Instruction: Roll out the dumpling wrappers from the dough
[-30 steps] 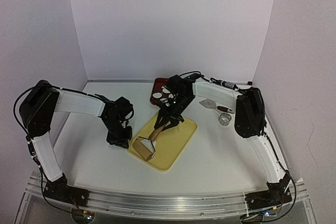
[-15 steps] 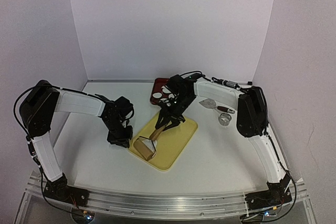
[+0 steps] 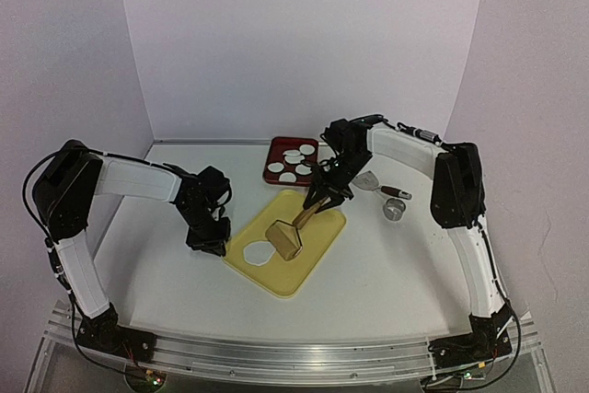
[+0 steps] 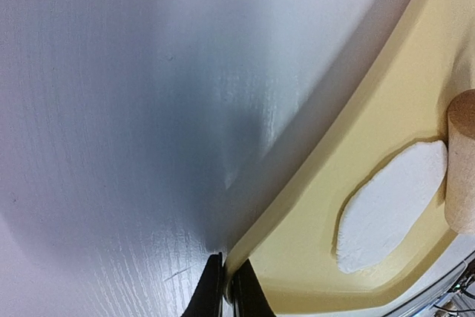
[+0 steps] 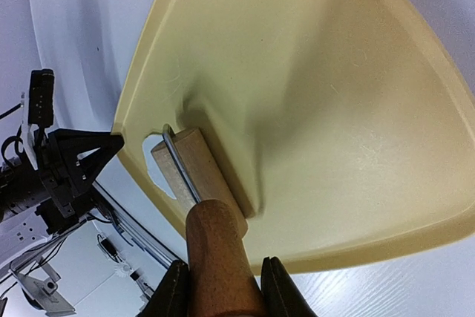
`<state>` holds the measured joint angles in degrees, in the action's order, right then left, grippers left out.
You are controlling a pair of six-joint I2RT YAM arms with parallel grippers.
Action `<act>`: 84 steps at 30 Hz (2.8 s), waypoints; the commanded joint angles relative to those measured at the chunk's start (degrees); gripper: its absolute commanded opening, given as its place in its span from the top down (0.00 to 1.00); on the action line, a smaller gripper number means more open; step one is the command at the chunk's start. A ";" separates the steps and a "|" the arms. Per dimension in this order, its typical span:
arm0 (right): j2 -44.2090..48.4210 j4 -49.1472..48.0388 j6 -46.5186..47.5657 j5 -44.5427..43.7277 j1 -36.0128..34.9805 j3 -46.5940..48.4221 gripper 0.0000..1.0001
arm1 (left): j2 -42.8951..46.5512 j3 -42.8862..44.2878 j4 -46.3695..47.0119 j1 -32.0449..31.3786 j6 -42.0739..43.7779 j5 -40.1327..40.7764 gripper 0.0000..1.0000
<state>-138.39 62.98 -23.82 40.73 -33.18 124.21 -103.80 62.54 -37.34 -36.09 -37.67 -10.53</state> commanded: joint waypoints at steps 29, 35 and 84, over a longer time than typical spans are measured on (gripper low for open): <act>28.54 -3.41 -2.29 -18.80 3.43 -19.26 1.00 | 16.41 -0.75 2.54 2.17 1.33 1.87 0.36; 42.92 -13.00 -9.88 -17.21 6.67 -38.97 1.00 | 15.83 1.54 1.69 2.53 1.59 0.95 0.23; 57.67 -36.66 -8.95 -21.14 28.79 -71.49 0.30 | 10.16 6.45 11.25 6.62 6.38 -4.15 0.14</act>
<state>-77.29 33.61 -34.74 12.85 -5.41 51.63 -92.30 66.37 -28.44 -29.67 -32.30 -13.58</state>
